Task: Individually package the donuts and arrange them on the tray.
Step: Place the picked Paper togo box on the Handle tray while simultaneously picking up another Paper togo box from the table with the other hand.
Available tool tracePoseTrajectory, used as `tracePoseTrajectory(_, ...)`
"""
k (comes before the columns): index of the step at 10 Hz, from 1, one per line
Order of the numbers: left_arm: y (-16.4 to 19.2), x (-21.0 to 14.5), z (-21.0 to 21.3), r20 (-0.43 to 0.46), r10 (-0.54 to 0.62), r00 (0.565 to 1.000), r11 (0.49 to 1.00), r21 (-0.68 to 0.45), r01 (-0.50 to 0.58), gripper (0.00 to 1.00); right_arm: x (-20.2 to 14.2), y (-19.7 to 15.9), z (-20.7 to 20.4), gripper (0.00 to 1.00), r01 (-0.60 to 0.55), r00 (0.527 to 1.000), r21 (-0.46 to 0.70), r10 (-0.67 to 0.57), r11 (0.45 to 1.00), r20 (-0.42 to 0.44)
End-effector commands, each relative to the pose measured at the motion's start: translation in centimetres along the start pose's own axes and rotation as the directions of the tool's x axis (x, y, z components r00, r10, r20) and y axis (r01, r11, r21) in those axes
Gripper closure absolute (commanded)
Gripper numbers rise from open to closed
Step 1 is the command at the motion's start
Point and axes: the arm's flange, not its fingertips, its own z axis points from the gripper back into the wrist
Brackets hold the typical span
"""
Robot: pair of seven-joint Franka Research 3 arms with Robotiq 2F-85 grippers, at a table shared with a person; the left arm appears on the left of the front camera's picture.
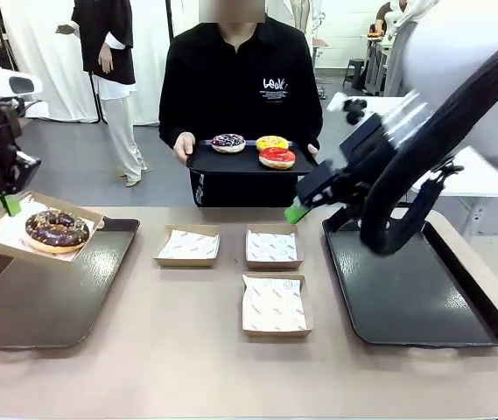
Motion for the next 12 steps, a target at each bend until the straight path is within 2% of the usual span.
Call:
tracePoseTrajectory(1, 0.8, -1.7, -2.6, 0.029, 0.006, 1.0, 1.0, 0.007, -0.006, 0.99, 0.5, -0.4, -5.0, 0.0, 0.019, 1.0, -0.127, -0.02, 0.992, -0.007)
tracePoseTrajectory(3, 1.2, -2.0, -4.0, 0.035, 0.034, 0.999, 0.999, 0.027, -0.035, 0.99, -0.5, -0.2, -8.3, 0.0, -0.009, 1.0, -0.177, 0.008, 0.984, -0.007)
tracePoseTrajectory(4, 0.6, -1.2, -2.7, 0.003, 0.009, 1.0, 1.0, 0.008, -0.009, 0.99, -1.1, -0.2, -8.5, 0.0, -0.006, 1.0, -0.125, 0.003, 0.992, -0.02)
tracePoseTrajectory(5, 0.6, -1.2, -2.7, 0.003, 0.009, 1.0, 1.0, 0.008, -0.009, 0.99, -0.7, -0.2, -6.9, 0.0, -0.042, 0.999, -0.144, 0.04, 0.989, -0.018)
tracePoseTrajectory(11, 0.6, -1.2, -2.7, 0.003, 0.009, 1.0, 1.0, 0.008, -0.009, 0.99, -0.3, -0.4, -6.6, 0.0, -0.062, 0.998, -0.137, 0.06, 0.989, -0.018)
tracePoseTrajectory(12, 0.6, -1.4, -2.9, 0.013, 0.01, 1.0, 1.0, 0.011, -0.01, 0.99, -1.6, -0.3, -6.8, 0.0, 0.042, 0.999, -0.303, -0.047, 0.952, -0.01)
